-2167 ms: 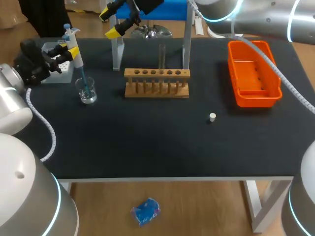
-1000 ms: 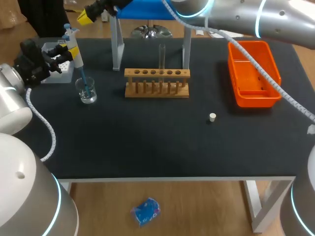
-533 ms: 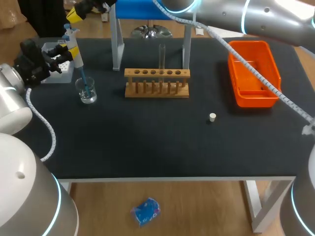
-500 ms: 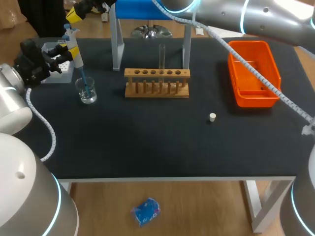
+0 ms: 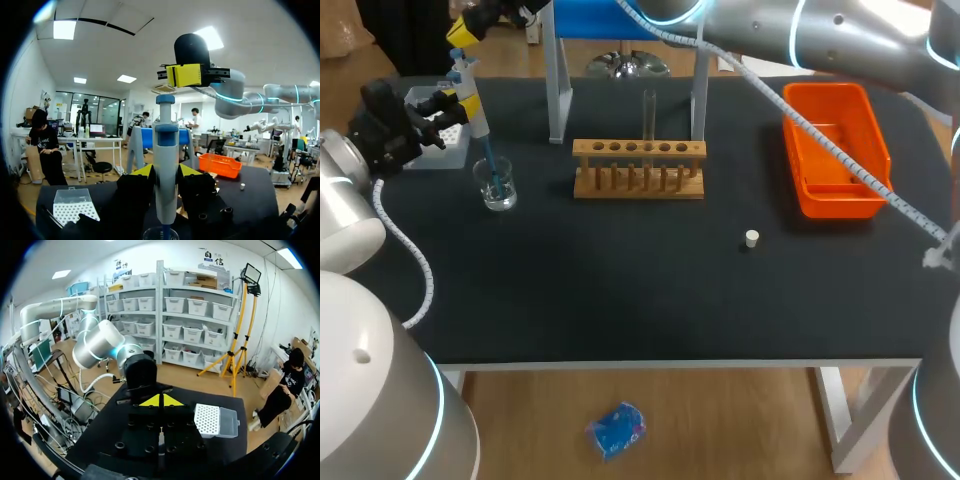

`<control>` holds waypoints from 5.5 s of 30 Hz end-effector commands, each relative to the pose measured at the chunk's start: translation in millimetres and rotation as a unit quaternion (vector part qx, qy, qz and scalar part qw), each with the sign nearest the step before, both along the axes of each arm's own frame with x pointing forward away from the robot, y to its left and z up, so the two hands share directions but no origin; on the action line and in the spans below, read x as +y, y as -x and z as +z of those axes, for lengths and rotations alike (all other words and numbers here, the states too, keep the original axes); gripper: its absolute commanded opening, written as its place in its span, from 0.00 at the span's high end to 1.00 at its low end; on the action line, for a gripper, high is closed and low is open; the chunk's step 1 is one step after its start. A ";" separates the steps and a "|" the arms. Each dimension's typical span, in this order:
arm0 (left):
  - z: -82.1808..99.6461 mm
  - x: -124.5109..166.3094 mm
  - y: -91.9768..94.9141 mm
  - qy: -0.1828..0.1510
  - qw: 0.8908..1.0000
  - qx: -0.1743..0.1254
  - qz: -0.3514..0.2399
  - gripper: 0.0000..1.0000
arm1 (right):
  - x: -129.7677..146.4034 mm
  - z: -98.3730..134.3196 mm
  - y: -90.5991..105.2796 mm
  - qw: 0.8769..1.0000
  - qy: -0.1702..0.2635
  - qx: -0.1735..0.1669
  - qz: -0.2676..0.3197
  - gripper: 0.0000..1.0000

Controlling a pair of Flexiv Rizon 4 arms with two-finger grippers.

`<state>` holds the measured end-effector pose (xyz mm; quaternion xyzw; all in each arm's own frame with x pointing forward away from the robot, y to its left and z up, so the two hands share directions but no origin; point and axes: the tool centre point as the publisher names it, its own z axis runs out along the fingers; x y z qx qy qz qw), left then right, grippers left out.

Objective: Invert the test tube, pick up the pipette, mount the tip to pipette, aspirate from beaker and dispense into the tube, eject the tip, return the pipette, and cap with the stopper.

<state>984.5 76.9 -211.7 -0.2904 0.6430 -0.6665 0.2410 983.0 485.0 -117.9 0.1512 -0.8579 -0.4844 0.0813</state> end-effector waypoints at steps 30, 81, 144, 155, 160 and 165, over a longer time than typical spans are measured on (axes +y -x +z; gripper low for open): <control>-0.7 -0.1 -0.1 0.001 1.000 -0.001 0.000 1.00 | 7.5 -9.5 -10.3 1.000 0.006 0.014 0.006 1.00; -0.7 -0.1 -0.1 0.001 1.000 -0.001 0.000 1.00 | -0.5 -25.3 2.2 0.999 0.009 0.030 -0.005 1.00; -0.7 -0.1 -0.1 0.001 1.000 -0.001 0.000 1.00 | -1.1 -2.7 -3.3 1.000 0.006 0.001 -0.009 1.00; -0.7 -0.1 -0.1 0.001 1.000 -0.001 0.000 1.00 | -24.8 21.8 14.7 1.000 0.002 -0.016 -0.012 0.00; -0.7 -0.1 -0.1 0.001 1.000 -0.001 0.000 1.00 | -48.8 23.0 34.9 0.999 0.020 -0.027 -0.009 0.00; -0.7 -0.1 -0.1 0.001 1.000 -0.001 0.000 1.00 | -72.0 14.7 54.0 0.999 0.028 -0.038 -0.011 0.00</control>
